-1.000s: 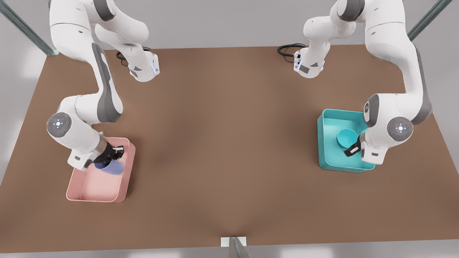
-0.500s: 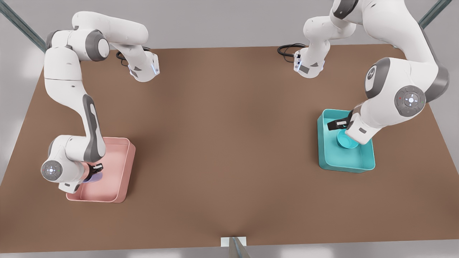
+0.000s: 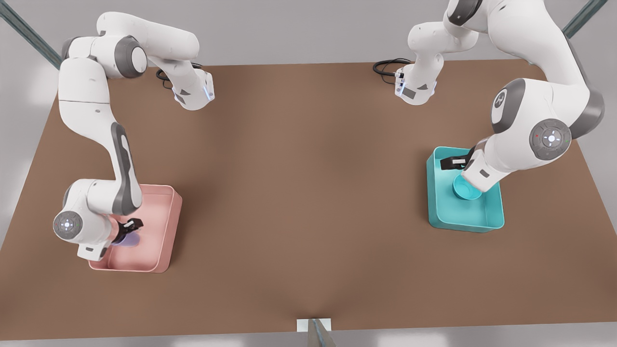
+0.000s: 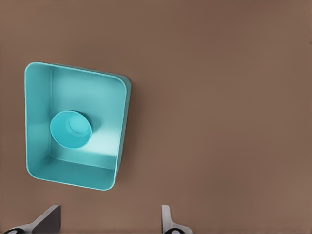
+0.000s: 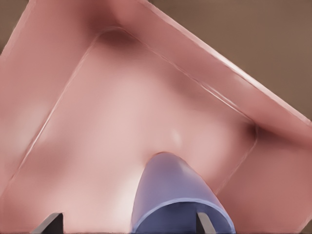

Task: Put the bowls and cups in different boxes

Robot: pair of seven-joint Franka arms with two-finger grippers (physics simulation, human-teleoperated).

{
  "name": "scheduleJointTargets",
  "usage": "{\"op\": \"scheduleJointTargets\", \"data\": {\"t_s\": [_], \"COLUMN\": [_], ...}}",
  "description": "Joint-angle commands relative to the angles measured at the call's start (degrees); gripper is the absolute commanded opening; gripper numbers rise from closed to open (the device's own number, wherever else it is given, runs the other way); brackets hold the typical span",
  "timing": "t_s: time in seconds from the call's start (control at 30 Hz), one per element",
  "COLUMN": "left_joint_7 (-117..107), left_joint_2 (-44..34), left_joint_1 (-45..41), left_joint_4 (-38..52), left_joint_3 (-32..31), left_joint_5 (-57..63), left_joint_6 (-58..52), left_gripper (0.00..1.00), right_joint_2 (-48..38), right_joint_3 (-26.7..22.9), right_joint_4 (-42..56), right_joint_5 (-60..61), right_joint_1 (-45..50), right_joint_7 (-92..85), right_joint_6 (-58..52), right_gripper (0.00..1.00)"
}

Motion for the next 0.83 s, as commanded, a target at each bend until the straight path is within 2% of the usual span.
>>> {"op": "scheduleJointTargets", "data": {"t_s": [0.0, 0.1, 0.2, 0.33, 0.4, 0.53, 0.8], "left_joint_7": [4.5, 4.5, 4.5, 4.5, 4.5, 4.5, 4.5], "left_joint_2": [-0.2, -0.3, -0.3, -0.3, -0.3, -0.3, -0.3], "left_joint_1": [0.1, 0.1, 0.3, 0.3, 0.3, 0.4, 0.4], "left_joint_4": [-0.5, -0.5, -0.4, -0.4, -0.4, -0.4, -0.5], "left_joint_3": [0.0, -0.1, 0.0, 0.0, 0.0, 0.0, 0.0], "left_joint_5": [0.0, 0.1, 0.2, 0.2, 0.2, 0.2, 0.2], "left_joint_6": [-0.1, -0.1, 0.0, 0.4, 0.3, 0.3, 0.3], "left_gripper": [1.0, 1.0, 1.0, 1.0, 1.0, 1.0, 1.0], "right_joint_2": [-1.4, -6.5, -7.6, -13.9, -21.6, -26.4, -27.8], "right_joint_3": [0.5, 1.7, 0.9, 0.5, -0.7, -1.2, -1.4], "right_joint_4": [0.0, 1.0, 12.9, 21.3, 20.0, 13.6, 11.1], "right_joint_5": [1.8, 2.0, 3.2, 3.1, 4.3, 6.4, 6.6], "right_joint_1": [0.1, 2.0, 9.6, 9.4, 9.5, 9.1, 8.6], "right_joint_7": [-6.2, -3.9, 15.5, 29.0, 29.0, 31.0, 30.3], "right_joint_6": [-5.3, -13.8, -34.3, -54.4, -54.7, -51.3, -48.6], "right_gripper": [1.0, 0.99, 0.99, 1.0, 1.0, 1.0, 1.0]}}
